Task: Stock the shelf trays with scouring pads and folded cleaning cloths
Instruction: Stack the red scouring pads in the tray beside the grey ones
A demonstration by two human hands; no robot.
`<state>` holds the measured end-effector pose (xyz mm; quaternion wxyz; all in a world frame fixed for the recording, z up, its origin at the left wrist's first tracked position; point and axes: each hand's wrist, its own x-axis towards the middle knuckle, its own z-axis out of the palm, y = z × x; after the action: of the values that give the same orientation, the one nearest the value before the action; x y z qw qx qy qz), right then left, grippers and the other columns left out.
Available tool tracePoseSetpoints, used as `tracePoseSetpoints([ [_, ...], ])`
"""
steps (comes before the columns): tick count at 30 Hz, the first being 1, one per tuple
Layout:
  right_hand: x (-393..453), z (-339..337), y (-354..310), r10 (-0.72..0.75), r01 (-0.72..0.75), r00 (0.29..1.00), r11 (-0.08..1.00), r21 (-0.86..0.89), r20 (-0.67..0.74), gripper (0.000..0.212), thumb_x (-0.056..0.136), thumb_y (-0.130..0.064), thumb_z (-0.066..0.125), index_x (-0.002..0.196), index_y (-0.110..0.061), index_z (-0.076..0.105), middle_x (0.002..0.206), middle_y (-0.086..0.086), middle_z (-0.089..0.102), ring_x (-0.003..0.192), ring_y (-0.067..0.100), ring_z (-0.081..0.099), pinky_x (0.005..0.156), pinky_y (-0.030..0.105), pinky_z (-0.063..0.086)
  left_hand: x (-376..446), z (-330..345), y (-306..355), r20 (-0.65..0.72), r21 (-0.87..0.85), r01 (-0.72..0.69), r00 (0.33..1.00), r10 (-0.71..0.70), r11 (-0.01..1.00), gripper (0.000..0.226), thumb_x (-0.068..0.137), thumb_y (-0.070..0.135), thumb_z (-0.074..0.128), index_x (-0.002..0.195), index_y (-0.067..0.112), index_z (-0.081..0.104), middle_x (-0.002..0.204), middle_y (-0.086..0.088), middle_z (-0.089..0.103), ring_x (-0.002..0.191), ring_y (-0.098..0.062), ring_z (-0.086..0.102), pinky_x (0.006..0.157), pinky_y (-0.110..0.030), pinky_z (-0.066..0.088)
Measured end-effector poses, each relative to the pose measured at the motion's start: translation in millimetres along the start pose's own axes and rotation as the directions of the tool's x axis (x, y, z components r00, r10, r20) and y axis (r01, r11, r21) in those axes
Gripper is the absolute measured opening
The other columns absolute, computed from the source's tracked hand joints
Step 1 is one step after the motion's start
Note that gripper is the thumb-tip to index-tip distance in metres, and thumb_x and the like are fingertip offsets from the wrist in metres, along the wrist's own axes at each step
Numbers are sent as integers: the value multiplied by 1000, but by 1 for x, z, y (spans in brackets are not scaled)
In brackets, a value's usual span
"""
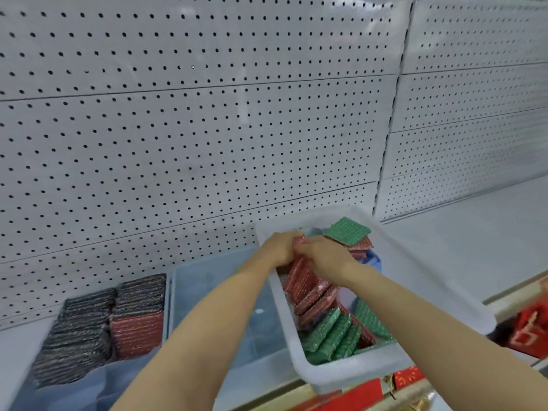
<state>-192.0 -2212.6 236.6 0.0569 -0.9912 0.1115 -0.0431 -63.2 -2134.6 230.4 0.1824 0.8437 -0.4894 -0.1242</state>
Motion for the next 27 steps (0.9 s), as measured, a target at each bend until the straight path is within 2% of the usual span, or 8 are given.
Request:
tracePoseSetpoints([
  [3,7,6,12,-19,19,1000,1000,0,16,43,85,-11,58,127,-20,55,133,4,51,114,31,52,92,44,47,3,-4,2,-183,-181,40,980,-73,983,56,89,4,50,141,27,50,126,-12,63,111,-30,60,95,-35,47],
  [6,11,11,19,14,-18,999,995,101,43,35,89,-27,62,124,-21,58,129,4,45,113,27,52,98,43,45,6,-23,3,-325,-285,65,932,-160,956,62,91,4,43,145,34,42,124,-8,55,100,-26,59,84,-41,52],
  [10,9,11,28,25,-40,995,988,150,99,25,83,-11,65,105,-22,62,116,1,52,97,22,60,90,39,51,-6,-63,-4,-418,-304,-32,902,-103,952,52,97,11,45,145,31,43,120,-2,58,94,-19,59,78,-33,50],
  [13,7,4,31,48,-55,997,987,148,54,23,80,-11,65,96,-27,63,105,-4,64,91,17,62,85,37,53,-35,-91,-19,-410,-391,-94,908,-82,916,46,99,20,55,143,28,45,119,7,53,102,-13,56,90,-33,50],
  [17,6,-24,28,193,-133,972,921,367,-132,21,77,-13,75,93,-25,68,94,-2,70,89,19,64,81,31,50,-86,-127,-58,-335,-542,-98,936,-108,835,50,90,21,69,138,26,52,121,8,56,106,-10,58,89,-27,51],
  [21,4,-47,2,203,-12,934,840,542,-293,20,79,-11,74,93,-24,68,91,1,70,85,20,65,75,31,50,-139,-151,-105,-304,-524,-53,944,-129,850,49,87,15,71,133,26,57,114,11,60,97,5,56,80,-15,49],
  [24,12,-51,-36,261,31,904,750,661,-338,23,80,-11,74,100,-20,70,97,2,69,88,16,63,76,22,47,-175,-160,-141,-281,-518,14,942,-185,855,50,87,13,71,133,27,57,117,9,61,99,0,58,84,-18,50],
  [27,21,-48,-82,252,102,902,664,741,-350,26,80,-8,74,102,-21,69,98,1,68,91,18,62,86,31,51,-205,-160,-168,-225,-491,68,953,-202,868,51,88,11,70,135,28,57,121,6,60,99,-1,58,83,-17,51],
])
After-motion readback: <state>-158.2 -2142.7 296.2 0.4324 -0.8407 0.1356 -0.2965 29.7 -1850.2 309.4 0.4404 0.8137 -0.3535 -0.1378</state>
